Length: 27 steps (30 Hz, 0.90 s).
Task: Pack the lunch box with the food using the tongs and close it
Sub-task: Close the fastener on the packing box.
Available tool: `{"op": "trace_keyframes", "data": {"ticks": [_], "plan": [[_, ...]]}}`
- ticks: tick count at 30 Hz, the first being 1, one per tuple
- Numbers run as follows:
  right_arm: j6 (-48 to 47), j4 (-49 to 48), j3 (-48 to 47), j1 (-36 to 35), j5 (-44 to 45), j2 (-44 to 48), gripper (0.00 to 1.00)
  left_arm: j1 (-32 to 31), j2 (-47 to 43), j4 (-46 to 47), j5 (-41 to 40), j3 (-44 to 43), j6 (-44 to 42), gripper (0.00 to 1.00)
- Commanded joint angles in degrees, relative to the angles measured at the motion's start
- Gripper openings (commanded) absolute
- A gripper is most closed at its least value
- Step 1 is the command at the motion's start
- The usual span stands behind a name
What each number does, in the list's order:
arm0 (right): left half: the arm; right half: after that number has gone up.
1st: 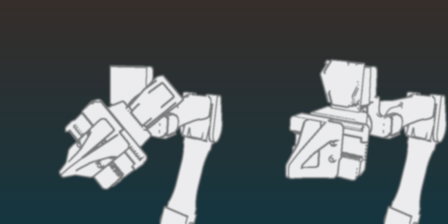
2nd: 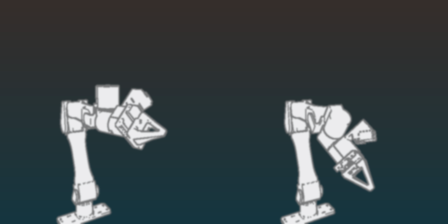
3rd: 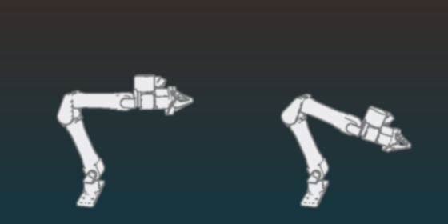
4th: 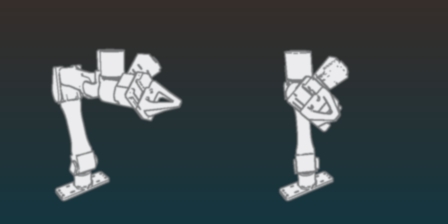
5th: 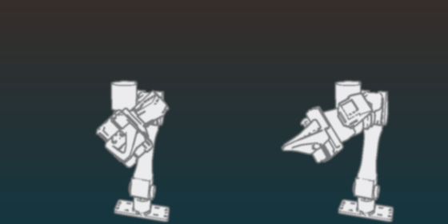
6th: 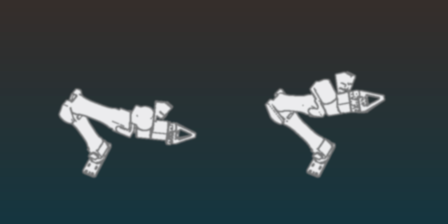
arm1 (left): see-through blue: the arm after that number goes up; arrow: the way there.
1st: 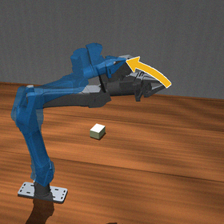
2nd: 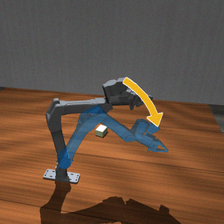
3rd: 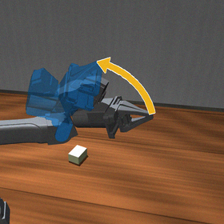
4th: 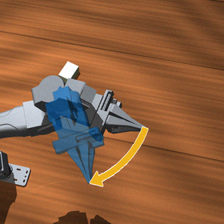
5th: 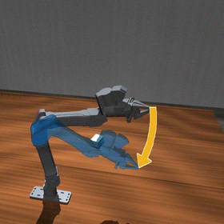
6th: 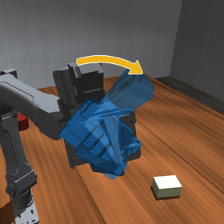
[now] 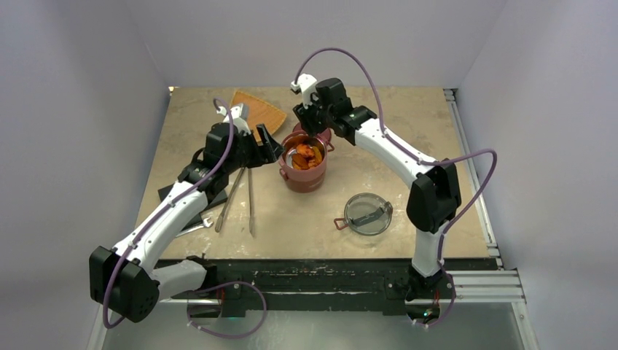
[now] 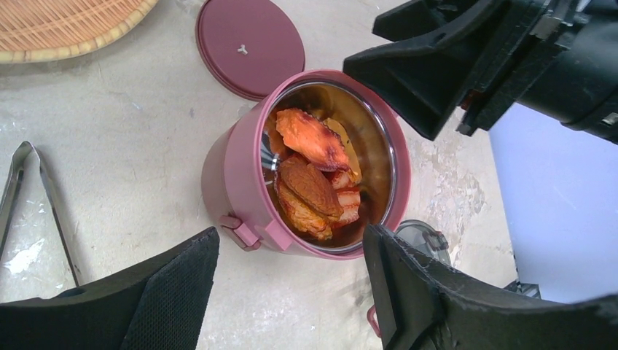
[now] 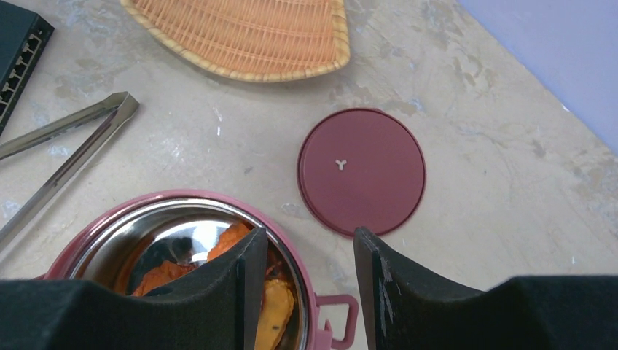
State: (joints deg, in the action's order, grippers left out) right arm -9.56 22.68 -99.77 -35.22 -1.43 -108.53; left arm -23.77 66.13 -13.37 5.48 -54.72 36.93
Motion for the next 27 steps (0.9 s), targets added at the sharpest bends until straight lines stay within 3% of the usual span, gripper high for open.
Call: {"op": "trace_keyframes", "data": {"ticks": [1, 27], "plan": [[-2.9, -0.8, -3.9, 0.3, -3.9, -1.4, 0.51, -0.1, -1.7, 0.6, -0.1, 0.1, 0.6, 0.72], [-4.0, -0.6, -2.4, 2.1, -7.3, -5.3, 0.40, 0.0, -3.0, -0.2, -0.7, 0.4, 0.4, 0.72]]}}
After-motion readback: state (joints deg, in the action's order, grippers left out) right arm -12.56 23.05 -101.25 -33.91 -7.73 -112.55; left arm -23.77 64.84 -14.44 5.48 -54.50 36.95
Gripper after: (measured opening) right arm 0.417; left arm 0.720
